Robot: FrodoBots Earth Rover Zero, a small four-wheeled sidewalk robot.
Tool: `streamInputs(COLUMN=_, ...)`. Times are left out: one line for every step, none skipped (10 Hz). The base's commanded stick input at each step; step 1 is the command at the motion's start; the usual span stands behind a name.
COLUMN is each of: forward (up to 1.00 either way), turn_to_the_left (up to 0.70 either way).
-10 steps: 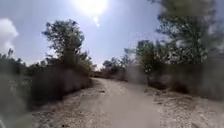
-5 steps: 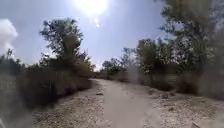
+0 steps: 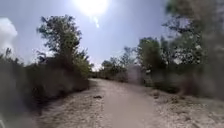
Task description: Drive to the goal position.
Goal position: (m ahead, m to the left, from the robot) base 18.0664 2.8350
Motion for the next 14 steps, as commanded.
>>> streamInputs(forward=0.69, turn_to_the_left=0.01)
streamInputs(forward=0.69, turn_to_the_left=0.01)
streamInputs(forward=0.69, turn_to_the_left=0.01)
streamInputs(forward=0.69, turn_to_the_left=0.01)
streamInputs(forward=0.69, turn_to_the_left=0.01)
streamInputs(forward=0.69, turn_to_the_left=0.01)
streamInputs(forward=0.69, turn_to_the_left=0.01)
streamInputs(forward=0.69, turn_to_the_left=0.01)
streamInputs(forward=0.69, turn_to_the_left=0.01)
streamInputs(forward=0.69, turn_to_the_left=0.01)
streamInputs(forward=0.69, turn_to_the_left=0.01)
streamInputs(forward=0.69, turn_to_the_left=0.01)
streamInputs(forward=0.69, turn_to_the_left=0.01)
streamInputs(forward=0.69, turn_to_the_left=0.01)
